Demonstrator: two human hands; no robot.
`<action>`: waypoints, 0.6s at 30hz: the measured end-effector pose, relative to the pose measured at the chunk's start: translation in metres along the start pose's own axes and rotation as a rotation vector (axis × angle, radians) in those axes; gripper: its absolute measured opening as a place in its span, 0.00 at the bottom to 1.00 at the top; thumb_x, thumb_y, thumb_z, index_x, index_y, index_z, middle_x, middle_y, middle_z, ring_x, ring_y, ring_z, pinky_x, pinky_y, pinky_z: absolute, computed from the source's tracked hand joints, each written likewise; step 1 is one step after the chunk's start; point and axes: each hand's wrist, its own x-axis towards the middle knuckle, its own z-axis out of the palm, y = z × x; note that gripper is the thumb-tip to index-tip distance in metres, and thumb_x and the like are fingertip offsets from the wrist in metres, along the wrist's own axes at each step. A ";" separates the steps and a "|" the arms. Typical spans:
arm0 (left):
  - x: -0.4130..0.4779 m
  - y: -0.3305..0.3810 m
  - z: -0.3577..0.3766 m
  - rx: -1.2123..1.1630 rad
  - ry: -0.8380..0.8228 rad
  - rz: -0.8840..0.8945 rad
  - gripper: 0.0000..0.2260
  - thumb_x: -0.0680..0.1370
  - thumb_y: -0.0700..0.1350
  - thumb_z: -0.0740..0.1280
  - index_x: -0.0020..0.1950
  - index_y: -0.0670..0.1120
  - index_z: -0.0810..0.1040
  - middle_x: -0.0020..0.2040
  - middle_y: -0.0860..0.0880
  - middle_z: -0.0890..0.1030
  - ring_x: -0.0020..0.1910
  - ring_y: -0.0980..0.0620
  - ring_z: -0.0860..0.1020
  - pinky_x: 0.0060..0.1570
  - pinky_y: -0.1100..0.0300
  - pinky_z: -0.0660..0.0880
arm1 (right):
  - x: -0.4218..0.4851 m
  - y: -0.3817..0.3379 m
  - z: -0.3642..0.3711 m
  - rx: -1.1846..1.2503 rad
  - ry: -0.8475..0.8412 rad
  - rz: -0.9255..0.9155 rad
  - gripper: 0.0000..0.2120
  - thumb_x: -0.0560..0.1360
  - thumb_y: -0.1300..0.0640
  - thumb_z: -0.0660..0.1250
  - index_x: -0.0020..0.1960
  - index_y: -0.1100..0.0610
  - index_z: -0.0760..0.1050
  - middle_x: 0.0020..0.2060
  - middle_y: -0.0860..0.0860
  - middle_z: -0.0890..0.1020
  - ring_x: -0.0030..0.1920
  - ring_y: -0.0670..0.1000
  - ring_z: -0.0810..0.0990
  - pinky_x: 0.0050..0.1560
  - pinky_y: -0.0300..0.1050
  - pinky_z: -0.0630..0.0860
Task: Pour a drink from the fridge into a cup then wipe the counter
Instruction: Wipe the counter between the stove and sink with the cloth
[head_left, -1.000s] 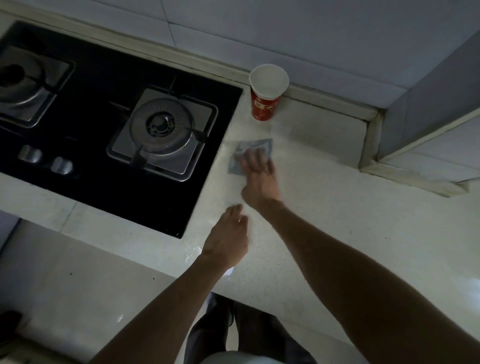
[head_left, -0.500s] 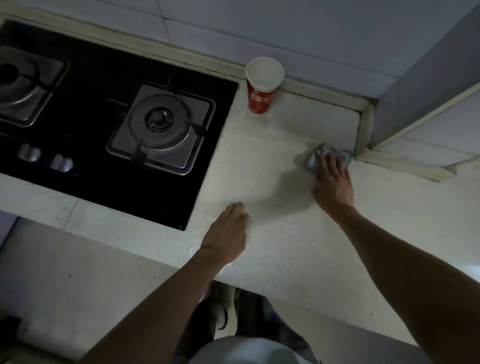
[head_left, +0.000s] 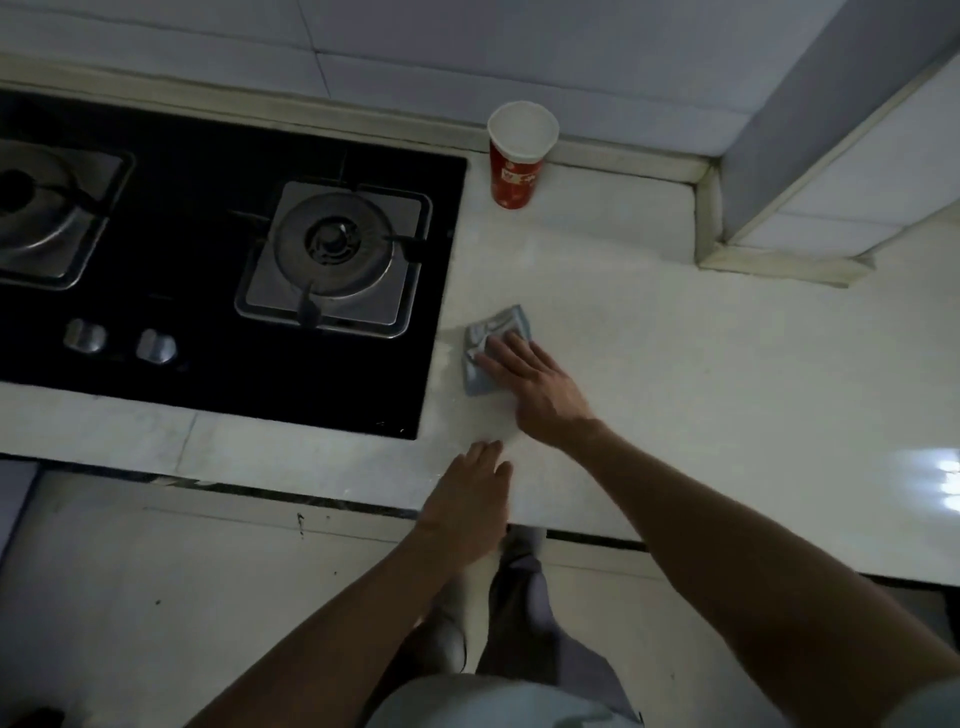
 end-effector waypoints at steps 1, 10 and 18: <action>-0.005 -0.004 0.001 -0.010 0.026 0.011 0.16 0.72 0.41 0.64 0.58 0.40 0.78 0.65 0.38 0.75 0.63 0.41 0.73 0.62 0.51 0.74 | -0.014 0.015 -0.002 -0.020 -0.009 -0.005 0.36 0.70 0.64 0.61 0.78 0.52 0.60 0.77 0.53 0.60 0.78 0.57 0.55 0.77 0.52 0.51; -0.039 -0.035 0.010 -0.045 0.044 0.068 0.14 0.74 0.36 0.59 0.59 0.41 0.74 0.65 0.42 0.70 0.65 0.44 0.69 0.63 0.52 0.72 | -0.116 0.106 -0.014 0.033 0.028 0.832 0.36 0.74 0.61 0.62 0.79 0.58 0.51 0.76 0.62 0.57 0.76 0.66 0.53 0.71 0.64 0.63; -0.065 -0.054 0.008 0.087 -0.073 -0.010 0.20 0.80 0.45 0.58 0.70 0.37 0.68 0.75 0.39 0.59 0.74 0.43 0.58 0.70 0.50 0.63 | -0.005 -0.029 0.003 0.117 0.050 0.680 0.41 0.71 0.54 0.66 0.79 0.54 0.50 0.78 0.57 0.52 0.78 0.63 0.46 0.77 0.58 0.51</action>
